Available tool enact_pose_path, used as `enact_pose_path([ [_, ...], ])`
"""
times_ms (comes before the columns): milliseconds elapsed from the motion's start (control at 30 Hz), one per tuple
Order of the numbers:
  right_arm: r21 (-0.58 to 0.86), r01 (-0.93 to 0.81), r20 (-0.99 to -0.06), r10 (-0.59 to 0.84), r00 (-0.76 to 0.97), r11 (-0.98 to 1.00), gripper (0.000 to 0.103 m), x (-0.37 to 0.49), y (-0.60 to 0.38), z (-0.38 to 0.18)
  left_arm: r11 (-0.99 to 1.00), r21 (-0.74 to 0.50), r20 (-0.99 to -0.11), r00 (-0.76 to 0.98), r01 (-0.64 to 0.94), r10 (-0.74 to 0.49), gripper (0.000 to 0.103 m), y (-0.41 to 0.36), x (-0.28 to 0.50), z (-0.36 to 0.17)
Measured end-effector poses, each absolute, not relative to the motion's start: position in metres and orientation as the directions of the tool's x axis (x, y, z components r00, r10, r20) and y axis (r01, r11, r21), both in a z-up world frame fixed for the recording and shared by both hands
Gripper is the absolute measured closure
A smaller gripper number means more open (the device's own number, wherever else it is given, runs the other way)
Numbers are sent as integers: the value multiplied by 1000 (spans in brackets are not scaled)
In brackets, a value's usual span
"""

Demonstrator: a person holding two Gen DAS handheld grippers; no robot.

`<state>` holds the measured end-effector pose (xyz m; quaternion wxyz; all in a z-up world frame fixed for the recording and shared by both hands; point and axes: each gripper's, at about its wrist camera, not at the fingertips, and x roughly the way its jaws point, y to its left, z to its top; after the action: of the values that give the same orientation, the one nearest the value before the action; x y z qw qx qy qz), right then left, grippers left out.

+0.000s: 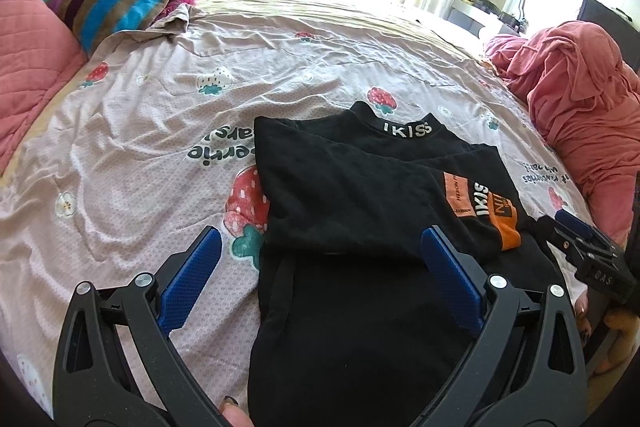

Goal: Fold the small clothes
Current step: 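Move both open tools down to the sweatshirt hem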

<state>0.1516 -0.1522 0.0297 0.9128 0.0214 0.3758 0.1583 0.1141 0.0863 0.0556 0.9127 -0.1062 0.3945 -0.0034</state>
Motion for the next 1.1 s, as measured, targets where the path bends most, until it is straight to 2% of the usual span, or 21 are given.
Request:
enact_pose_path([
  [700, 151, -289, -676, 312, 668, 945, 5, 135, -160, 32, 961, -250, -723, 683, -121, -103, 9, 105, 67, 40],
  [1100, 119, -288, -687, 288, 667, 950, 5, 109, -177, 33, 974, -194, -780, 621, -115, -82, 9, 92, 54, 31],
])
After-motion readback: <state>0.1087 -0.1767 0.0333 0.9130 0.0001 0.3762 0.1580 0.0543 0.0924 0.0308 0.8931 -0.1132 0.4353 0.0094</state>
